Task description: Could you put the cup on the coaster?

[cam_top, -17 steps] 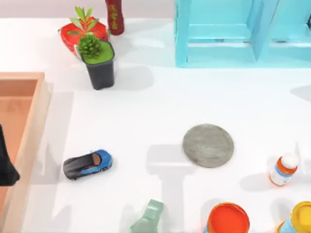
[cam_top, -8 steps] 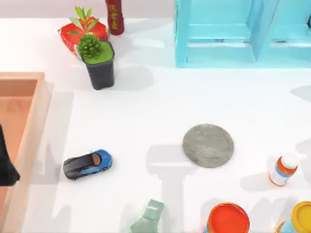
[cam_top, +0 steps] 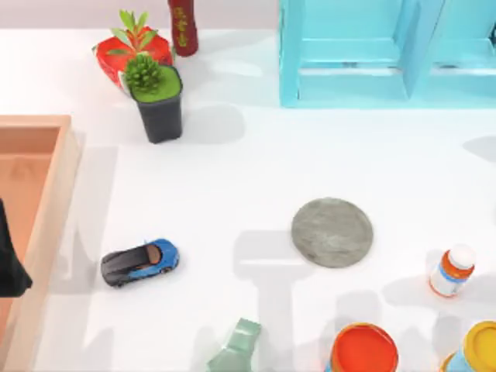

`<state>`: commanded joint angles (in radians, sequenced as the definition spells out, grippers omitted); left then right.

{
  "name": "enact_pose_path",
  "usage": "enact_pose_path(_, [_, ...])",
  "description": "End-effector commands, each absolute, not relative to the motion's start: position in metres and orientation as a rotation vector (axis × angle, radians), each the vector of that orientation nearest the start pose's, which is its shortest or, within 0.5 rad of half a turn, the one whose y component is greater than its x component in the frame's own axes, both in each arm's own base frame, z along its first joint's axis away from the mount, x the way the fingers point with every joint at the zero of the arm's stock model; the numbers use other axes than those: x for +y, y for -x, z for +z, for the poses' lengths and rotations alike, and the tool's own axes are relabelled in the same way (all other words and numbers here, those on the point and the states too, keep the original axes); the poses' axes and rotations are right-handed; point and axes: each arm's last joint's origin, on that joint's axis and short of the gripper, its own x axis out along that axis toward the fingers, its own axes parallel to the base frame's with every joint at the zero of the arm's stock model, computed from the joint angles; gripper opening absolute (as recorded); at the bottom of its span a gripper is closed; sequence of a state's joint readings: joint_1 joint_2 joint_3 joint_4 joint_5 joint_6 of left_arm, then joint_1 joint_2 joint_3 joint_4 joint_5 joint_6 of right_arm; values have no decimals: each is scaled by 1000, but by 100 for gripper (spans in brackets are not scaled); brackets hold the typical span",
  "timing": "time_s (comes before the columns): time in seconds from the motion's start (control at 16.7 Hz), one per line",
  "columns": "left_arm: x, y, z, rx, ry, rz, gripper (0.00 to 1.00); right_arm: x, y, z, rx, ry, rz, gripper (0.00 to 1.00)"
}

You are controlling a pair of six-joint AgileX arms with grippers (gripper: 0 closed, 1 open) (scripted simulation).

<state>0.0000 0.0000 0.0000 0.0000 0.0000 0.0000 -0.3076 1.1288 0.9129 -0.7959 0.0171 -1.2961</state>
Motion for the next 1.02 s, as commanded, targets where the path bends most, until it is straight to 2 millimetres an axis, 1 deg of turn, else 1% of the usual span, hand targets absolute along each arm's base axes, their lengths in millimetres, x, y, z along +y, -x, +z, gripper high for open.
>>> enact_pose_path(0.18, [-1,-106,160,0,0,0,100,-90,-239,261,1156,1129,642,100])
enact_pose_path(0.3, [-1,-106,160,0,0,0,100,-106,-257,257,1203,1170,813,100])
enact_pose_path(0.54, [-1,-106,160,0,0,0,100,-133,-282,246,1222,1202,1089,100])
enact_pose_path(0.72, [-1,-106,160,0,0,0,100,-142,-291,240,1214,1203,1191,100])
enact_pose_path(1.02, [-1,-106,160,0,0,0,100,-142,-292,239,1210,1207,1201,100])
